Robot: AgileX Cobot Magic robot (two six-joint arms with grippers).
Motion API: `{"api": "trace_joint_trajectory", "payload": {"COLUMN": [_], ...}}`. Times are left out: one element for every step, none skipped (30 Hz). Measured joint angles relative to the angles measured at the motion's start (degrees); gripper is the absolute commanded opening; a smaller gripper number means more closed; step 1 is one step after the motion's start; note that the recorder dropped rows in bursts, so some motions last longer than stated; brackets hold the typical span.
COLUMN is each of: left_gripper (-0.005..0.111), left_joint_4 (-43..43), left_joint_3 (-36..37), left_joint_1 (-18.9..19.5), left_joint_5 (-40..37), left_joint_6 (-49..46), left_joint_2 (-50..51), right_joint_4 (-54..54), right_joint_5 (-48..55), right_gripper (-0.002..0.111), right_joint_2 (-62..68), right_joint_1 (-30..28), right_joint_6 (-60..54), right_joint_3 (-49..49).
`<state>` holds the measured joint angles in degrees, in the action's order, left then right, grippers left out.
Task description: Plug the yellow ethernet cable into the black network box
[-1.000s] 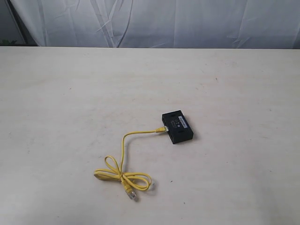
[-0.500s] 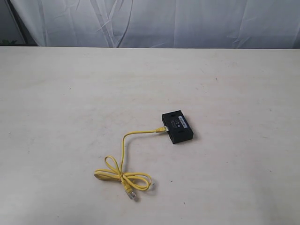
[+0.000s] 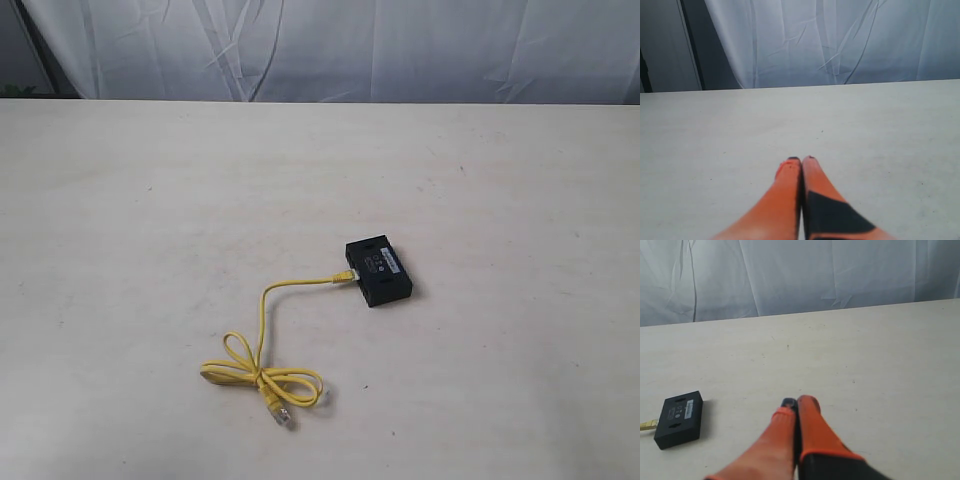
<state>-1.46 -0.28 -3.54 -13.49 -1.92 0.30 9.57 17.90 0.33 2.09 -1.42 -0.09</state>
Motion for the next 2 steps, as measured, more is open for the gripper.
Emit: {"api": "trace_joint_trajectory", "payload": {"left_gripper": [0.000, 0.000], "left_joint_4": [0.0, 0.0], "left_joint_3": [0.0, 0.0], "left_joint_1": [0.0, 0.0], "left_joint_5": [0.0, 0.0], "left_joint_6": [0.0, 0.0], "left_joint_2": [0.0, 0.0], "right_joint_4": [0.0, 0.0], "right_joint_5": [0.0, 0.0], "right_gripper": [-0.001, -0.001], "right_joint_2": [0.0, 0.0], "right_joint_1": [0.0, 0.0], "right_joint_6": [0.0, 0.0], "right_joint_3": [0.0, 0.0]}}
